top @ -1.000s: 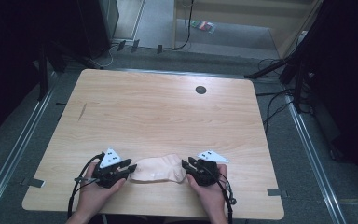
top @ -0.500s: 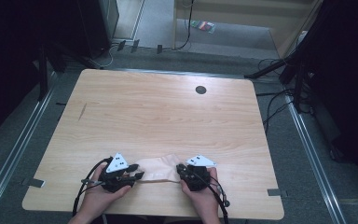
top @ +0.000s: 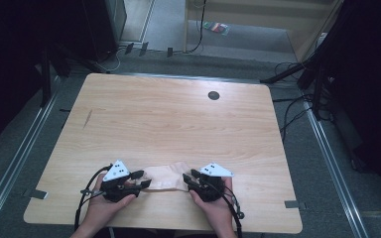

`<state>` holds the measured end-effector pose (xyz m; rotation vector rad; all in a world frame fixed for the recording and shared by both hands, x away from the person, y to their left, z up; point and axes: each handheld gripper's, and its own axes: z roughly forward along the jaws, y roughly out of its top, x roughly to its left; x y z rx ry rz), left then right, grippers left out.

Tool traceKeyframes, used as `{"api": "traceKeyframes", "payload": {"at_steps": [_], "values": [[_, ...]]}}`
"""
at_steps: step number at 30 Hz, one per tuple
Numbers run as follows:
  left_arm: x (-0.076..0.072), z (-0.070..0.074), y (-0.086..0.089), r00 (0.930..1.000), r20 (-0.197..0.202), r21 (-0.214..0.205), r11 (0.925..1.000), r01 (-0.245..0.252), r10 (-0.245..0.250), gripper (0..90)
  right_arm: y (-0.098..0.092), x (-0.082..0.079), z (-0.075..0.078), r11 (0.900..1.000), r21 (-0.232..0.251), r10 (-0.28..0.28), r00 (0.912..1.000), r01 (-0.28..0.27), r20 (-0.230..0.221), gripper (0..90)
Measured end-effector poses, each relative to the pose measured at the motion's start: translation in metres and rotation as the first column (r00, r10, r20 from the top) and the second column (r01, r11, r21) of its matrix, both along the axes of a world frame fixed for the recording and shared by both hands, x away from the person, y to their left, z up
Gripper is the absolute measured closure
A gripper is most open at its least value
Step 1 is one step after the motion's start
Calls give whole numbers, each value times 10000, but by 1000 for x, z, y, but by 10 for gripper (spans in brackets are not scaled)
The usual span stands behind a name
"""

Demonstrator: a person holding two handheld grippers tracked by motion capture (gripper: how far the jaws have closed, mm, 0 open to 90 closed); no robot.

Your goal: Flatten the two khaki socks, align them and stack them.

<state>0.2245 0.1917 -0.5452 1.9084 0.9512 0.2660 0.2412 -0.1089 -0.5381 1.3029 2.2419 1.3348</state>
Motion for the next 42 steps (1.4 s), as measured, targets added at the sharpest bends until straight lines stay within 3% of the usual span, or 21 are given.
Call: {"api": "traceKeyframes", "payload": {"at_steps": [1,2,3,5,10,12,13,14,15,18,20,21,23,25,26,28,29,30,35,39,42], "values": [[-1,3,5,9989,443,-324,9994,-149,163,466,-3,1,3,9999,110,30,9998,-32,203,554],[-1,3,5,9989,443,-324,9994,-149,163,444,-3,1,3,9999,110,30,9998,-32,203,554],[-1,6,11,9972,651,-661,9973,-335,378,430,-8,3,5,9998,185,-58,9994,52,327,494],[0,7,17,9955,705,-872,9946,-571,633,380,-13,5,7,9995,289,-115,9985,100,529,431],[1,8,27,9905,832,-832,9912,-1030,1099,262,-22,9,12,9987,391,-345,9967,317,729,292],[1,10,31,9859,855,-914,9865,-1361,1439,202,-27,12,15,9978,517,-447,9962,409,746,189],[1,13,36,9810,840,-944,9814,-1671,1751,164,-28,13,17,9977,516,-481,9962,445,723,165],[1,13,36,9810,840,-944,9814,-1671,1751,136,-28,13,17,9977,516,-481,9962,445,723,165],[1,16,41,9752,923,-1015,9762,-1918,2012,133,-30,13,19,9975,588,-440,9961,395,768,144],[1,16,50,9704,869,-1076,9705,-2156,2252,82,-34,13,22,9978,546,-433,9948,383,927,136],[2,16,53,9681,823,-1089,9677,-2274,2368,82,-38,14,23,9974,547,-518,9940,467,967,136],[3,16,59,9632,805,-1169,9621,-2462,2563,82,-40,14,23,9968,563,-615,9935,563,958,136],[4,16,63,9620,812,-1179,9610,-2503,2606,82,-44,16,24,9960,570,-735,9930,684,926,138],[5,15,74,9511,866,-1075,9519,-2869,2964,82,-50,17,24,9947,524,-933,9910,886,956,139],[5,15,74,9511,866,-1075,9519,-2869,2964,82,-50,17,24,9947,524,-933,9910,886,956,139],[6,15,82,9442,833,-1093,9447,-3093,3188,82,-56,19,25,9929,599,-1077,9899,1025,926,139],[7,15,89,9354,827,-1072,9362,-3346,3437,82,-62,20,26,9920,608,-1158,9885,1102,974,139],[8,14,92,9334,808,-1032,9344,-3410,3496,82,-65,20,26,9912,626,-1221,9879,1164,959,139],[12,9,104,9292,577,-667,9301,-3613,3651,82,-82,24,24,9860,729,-1562,9840,1502,852,145],[10,7,108,9242,620,-534,9259,-3741,3769,82,-90,23,23,9834,704,-1724,9819,1670,789,146],[6,4,114,9260,734,-239,9289,-3696,3704,80,-103,22,21,9818,566,-1855,9793,1813,806,147]]}}
